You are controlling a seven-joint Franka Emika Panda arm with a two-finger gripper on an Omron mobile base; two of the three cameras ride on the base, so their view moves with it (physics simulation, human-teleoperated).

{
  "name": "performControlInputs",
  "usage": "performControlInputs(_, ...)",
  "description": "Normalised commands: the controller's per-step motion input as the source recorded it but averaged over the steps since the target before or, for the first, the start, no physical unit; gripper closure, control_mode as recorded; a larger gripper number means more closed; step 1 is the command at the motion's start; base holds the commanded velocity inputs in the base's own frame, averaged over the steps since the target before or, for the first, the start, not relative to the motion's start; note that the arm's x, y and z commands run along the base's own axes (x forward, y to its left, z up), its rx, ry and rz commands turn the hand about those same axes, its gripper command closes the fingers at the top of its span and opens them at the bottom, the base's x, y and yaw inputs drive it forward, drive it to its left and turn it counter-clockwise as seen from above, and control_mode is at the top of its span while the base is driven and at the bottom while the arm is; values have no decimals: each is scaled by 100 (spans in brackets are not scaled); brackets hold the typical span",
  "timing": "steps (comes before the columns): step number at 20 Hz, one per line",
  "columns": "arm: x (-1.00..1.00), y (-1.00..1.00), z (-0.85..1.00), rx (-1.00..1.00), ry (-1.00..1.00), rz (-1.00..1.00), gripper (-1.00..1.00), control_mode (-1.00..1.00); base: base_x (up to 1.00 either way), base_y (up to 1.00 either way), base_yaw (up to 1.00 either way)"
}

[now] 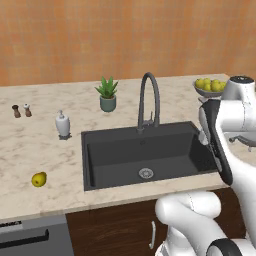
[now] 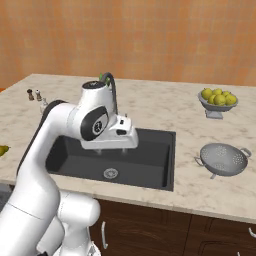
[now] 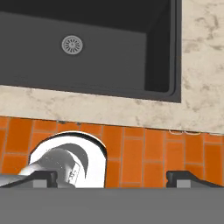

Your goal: Put the colander in the sink, put the pear in the colander, and turn on the sink faucet and pour water over the colander.

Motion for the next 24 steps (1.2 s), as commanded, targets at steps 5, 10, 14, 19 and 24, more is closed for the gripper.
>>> performControlInputs(5, 1, -84, -12, -1, 29, 0, -100, -100, 0, 0, 0)
performControlInputs(10, 8, -81, -15, 0, 28, 0, -100, -100, 0, 0, 0)
performControlInputs(14, 3, -69, -20, 0, 7, 0, -100, -100, 0, 0, 0)
performControlInputs(19, 2, -62, -20, 0, 1, 1, -100, -100, 0, 0, 0)
performControlInputs(24, 4, -42, -12, -1, 0, 16, -100, -100, 0, 0, 0)
